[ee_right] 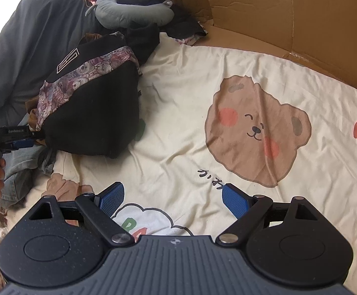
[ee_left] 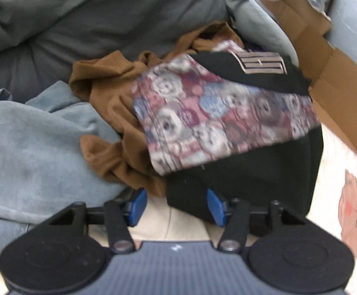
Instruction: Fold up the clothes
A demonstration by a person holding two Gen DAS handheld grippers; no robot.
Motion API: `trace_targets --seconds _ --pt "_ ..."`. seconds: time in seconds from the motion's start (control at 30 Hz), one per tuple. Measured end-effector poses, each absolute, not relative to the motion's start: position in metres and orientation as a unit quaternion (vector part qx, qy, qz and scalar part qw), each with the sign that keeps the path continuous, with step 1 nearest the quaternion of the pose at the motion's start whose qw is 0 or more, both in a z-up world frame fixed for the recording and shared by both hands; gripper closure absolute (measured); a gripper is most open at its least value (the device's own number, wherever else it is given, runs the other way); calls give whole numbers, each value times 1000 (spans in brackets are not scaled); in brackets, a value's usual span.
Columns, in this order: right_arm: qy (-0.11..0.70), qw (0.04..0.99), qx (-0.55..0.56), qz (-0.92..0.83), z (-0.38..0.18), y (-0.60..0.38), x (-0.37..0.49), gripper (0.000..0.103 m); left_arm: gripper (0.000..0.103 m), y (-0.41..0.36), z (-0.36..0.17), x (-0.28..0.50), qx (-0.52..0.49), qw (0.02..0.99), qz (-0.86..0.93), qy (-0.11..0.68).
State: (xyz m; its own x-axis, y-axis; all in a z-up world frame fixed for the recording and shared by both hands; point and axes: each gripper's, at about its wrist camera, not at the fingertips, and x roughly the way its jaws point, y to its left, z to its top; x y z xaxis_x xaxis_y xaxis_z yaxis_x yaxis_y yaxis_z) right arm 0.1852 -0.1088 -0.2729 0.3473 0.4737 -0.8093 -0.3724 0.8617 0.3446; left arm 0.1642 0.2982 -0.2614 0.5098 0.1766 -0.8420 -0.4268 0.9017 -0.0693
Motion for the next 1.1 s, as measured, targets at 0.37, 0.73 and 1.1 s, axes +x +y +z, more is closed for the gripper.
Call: trace_targets --seconds 0.37,0.73,1.1 --pt "509 818 55 261 -276 -108 185 13 39 324 -268 178 -148 877 179 420" --pt "511 815 57 267 -279 -104 182 13 45 314 -274 167 -164 879 132 427" --pt "513 805 89 284 -279 -98 192 13 73 330 -279 174 -216 874 123 418"
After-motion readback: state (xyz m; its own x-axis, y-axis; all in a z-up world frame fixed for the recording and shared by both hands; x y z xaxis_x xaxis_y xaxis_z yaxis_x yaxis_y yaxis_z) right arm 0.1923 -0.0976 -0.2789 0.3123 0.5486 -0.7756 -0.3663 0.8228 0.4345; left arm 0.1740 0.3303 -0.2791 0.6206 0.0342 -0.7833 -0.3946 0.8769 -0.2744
